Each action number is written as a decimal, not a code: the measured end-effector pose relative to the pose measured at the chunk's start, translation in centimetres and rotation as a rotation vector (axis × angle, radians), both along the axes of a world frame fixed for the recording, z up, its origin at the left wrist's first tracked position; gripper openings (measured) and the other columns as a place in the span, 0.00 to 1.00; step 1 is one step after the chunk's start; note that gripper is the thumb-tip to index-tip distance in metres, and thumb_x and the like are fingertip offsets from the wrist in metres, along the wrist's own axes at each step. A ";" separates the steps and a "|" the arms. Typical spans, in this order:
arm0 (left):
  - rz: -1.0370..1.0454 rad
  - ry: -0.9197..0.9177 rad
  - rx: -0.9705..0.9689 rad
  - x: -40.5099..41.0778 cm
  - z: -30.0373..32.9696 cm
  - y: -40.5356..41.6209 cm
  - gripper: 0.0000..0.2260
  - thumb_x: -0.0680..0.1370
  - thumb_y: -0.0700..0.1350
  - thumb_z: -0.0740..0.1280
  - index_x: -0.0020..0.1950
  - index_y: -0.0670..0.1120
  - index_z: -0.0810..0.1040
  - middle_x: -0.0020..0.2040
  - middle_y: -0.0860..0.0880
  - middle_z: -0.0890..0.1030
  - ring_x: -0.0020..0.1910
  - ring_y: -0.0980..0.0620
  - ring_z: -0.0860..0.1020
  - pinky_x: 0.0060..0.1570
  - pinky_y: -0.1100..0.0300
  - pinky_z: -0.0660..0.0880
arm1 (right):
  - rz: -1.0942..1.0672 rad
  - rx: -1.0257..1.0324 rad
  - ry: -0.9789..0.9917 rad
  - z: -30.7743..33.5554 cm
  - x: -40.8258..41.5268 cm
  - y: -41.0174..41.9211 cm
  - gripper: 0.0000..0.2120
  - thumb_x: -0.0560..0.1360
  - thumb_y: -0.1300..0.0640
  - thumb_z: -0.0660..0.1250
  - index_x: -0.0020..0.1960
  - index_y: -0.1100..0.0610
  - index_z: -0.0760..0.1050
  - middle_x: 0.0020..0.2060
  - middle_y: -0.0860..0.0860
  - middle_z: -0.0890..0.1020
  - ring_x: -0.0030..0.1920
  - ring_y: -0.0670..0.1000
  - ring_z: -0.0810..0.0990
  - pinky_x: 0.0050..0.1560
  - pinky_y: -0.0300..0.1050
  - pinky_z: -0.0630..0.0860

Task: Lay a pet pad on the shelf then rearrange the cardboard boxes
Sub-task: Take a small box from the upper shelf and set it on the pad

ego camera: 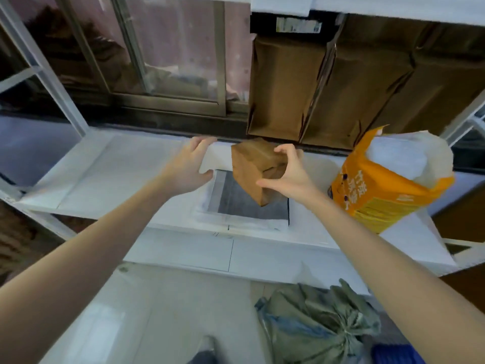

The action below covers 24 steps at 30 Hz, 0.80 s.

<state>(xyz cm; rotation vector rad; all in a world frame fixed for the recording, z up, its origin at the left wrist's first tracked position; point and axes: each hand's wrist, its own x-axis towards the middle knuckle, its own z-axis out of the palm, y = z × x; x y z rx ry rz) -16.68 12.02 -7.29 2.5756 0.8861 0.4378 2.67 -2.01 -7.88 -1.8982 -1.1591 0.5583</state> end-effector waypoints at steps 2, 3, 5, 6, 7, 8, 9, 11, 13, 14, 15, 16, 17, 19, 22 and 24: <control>0.005 0.021 -0.015 0.2 -2.1 0.8 0.31 0.74 0.40 0.67 0.74 0.43 0.58 0.73 0.44 0.61 0.70 0.43 0.64 0.66 0.53 0.63 | 0.002 0.000 -0.063 -2.6 0.0 1.2 0.36 0.62 0.54 0.78 0.62 0.50 0.60 0.59 0.51 0.63 0.58 0.52 0.69 0.53 0.44 0.70; 0.007 0.028 -0.025 0.3 -3.1 1.2 0.32 0.75 0.40 0.67 0.75 0.43 0.57 0.74 0.45 0.60 0.71 0.44 0.64 0.66 0.54 0.63 | -0.004 -0.004 -0.104 -3.9 0.1 1.8 0.36 0.61 0.53 0.78 0.62 0.50 0.60 0.61 0.52 0.63 0.59 0.52 0.69 0.55 0.46 0.72; 0.009 0.048 -0.036 0.5 -5.2 1.8 0.32 0.75 0.40 0.67 0.75 0.44 0.55 0.74 0.46 0.59 0.71 0.45 0.63 0.66 0.53 0.64 | -0.014 -0.015 -0.165 -6.4 0.3 3.0 0.37 0.61 0.53 0.78 0.63 0.51 0.60 0.62 0.53 0.62 0.59 0.51 0.68 0.58 0.46 0.72; 0.010 0.061 -0.036 0.7 -6.2 2.1 0.33 0.75 0.40 0.67 0.76 0.44 0.54 0.75 0.46 0.58 0.72 0.45 0.62 0.66 0.51 0.65 | -0.020 -0.017 -0.181 -7.5 0.3 3.5 0.37 0.62 0.53 0.78 0.63 0.52 0.60 0.62 0.54 0.62 0.59 0.51 0.68 0.58 0.44 0.71; 0.013 0.073 -0.039 0.9 -7.2 2.4 0.33 0.74 0.41 0.67 0.76 0.44 0.54 0.75 0.46 0.58 0.72 0.45 0.63 0.66 0.50 0.67 | -0.026 -0.017 -0.191 -8.6 0.4 4.1 0.37 0.62 0.53 0.78 0.63 0.53 0.60 0.63 0.54 0.61 0.59 0.51 0.67 0.57 0.42 0.70; 0.017 0.085 -0.052 1.1 -8.1 2.7 0.34 0.74 0.41 0.67 0.76 0.45 0.53 0.75 0.46 0.58 0.71 0.45 0.63 0.66 0.49 0.68 | -0.033 -0.015 -0.198 -9.6 0.5 4.6 0.37 0.62 0.54 0.78 0.63 0.54 0.60 0.63 0.55 0.61 0.58 0.50 0.66 0.56 0.40 0.68; 0.015 0.097 -0.070 1.3 -9.0 2.9 0.35 0.74 0.41 0.67 0.76 0.45 0.52 0.75 0.47 0.57 0.72 0.45 0.63 0.66 0.47 0.68 | -0.043 -0.014 -0.196 -10.7 0.6 5.1 0.37 0.62 0.54 0.78 0.63 0.55 0.61 0.63 0.55 0.61 0.58 0.50 0.66 0.55 0.39 0.67; -0.009 0.119 -0.087 1.9 -10.6 3.3 0.36 0.74 0.40 0.67 0.76 0.45 0.51 0.75 0.47 0.57 0.72 0.45 0.62 0.65 0.45 0.68 | -0.068 -0.009 -0.175 -12.5 0.7 6.0 0.36 0.62 0.54 0.78 0.63 0.55 0.61 0.62 0.55 0.61 0.57 0.50 0.66 0.55 0.39 0.67; -0.027 0.143 -0.091 2.5 -11.9 3.5 0.36 0.73 0.41 0.67 0.77 0.45 0.51 0.76 0.47 0.56 0.72 0.44 0.62 0.65 0.45 0.68 | -0.080 -0.016 -0.155 -14.2 0.8 6.7 0.36 0.63 0.53 0.78 0.63 0.55 0.62 0.62 0.55 0.60 0.57 0.51 0.67 0.55 0.41 0.69; -0.034 0.154 -0.098 2.8 -12.6 3.6 0.37 0.73 0.41 0.67 0.77 0.45 0.50 0.76 0.47 0.56 0.73 0.44 0.61 0.65 0.45 0.68 | -0.079 -0.023 -0.147 -15.0 0.9 6.9 0.36 0.63 0.53 0.78 0.64 0.54 0.62 0.62 0.55 0.60 0.58 0.52 0.67 0.56 0.42 0.70; -0.042 0.163 -0.107 3.0 -13.2 3.6 0.37 0.73 0.41 0.67 0.77 0.46 0.50 0.76 0.47 0.56 0.73 0.44 0.61 0.65 0.44 0.68 | -0.076 -0.028 -0.141 -15.8 0.9 7.0 0.36 0.64 0.53 0.77 0.65 0.55 0.62 0.63 0.56 0.60 0.59 0.53 0.68 0.58 0.43 0.70; -0.047 0.173 -0.116 3.2 -13.7 3.6 0.37 0.73 0.41 0.67 0.77 0.46 0.49 0.76 0.47 0.56 0.73 0.44 0.60 0.65 0.44 0.67 | -0.070 -0.033 -0.138 -16.4 0.9 7.0 0.36 0.64 0.54 0.77 0.66 0.55 0.63 0.64 0.56 0.60 0.61 0.54 0.68 0.61 0.43 0.69; -0.050 0.179 -0.122 3.3 -14.2 3.6 0.37 0.74 0.41 0.67 0.77 0.46 0.49 0.76 0.47 0.55 0.73 0.44 0.60 0.65 0.44 0.67 | -0.061 -0.037 -0.143 -17.0 0.9 7.0 0.36 0.65 0.54 0.77 0.67 0.56 0.64 0.64 0.57 0.60 0.63 0.55 0.68 0.63 0.45 0.69; -0.056 0.185 -0.126 3.4 -15.1 3.7 0.37 0.73 0.40 0.66 0.77 0.47 0.49 0.76 0.47 0.55 0.73 0.44 0.60 0.64 0.45 0.68 | -0.039 -0.038 -0.179 -17.9 0.8 6.8 0.35 0.65 0.55 0.77 0.68 0.58 0.66 0.65 0.59 0.60 0.64 0.57 0.66 0.66 0.48 0.68; -0.050 0.187 -0.124 3.4 -15.8 3.8 0.37 0.74 0.40 0.66 0.77 0.47 0.49 0.76 0.46 0.56 0.73 0.44 0.61 0.63 0.47 0.69 | -0.021 -0.073 -0.230 -18.7 0.9 6.3 0.35 0.66 0.53 0.76 0.68 0.56 0.66 0.65 0.59 0.60 0.64 0.59 0.66 0.66 0.52 0.70; -0.039 0.187 -0.121 3.4 -16.0 3.9 0.36 0.74 0.41 0.65 0.77 0.47 0.49 0.76 0.46 0.56 0.73 0.44 0.61 0.62 0.47 0.69 | -0.032 -0.148 -0.290 -19.0 1.1 6.1 0.35 0.67 0.49 0.75 0.69 0.54 0.65 0.66 0.59 0.60 0.64 0.61 0.66 0.65 0.58 0.69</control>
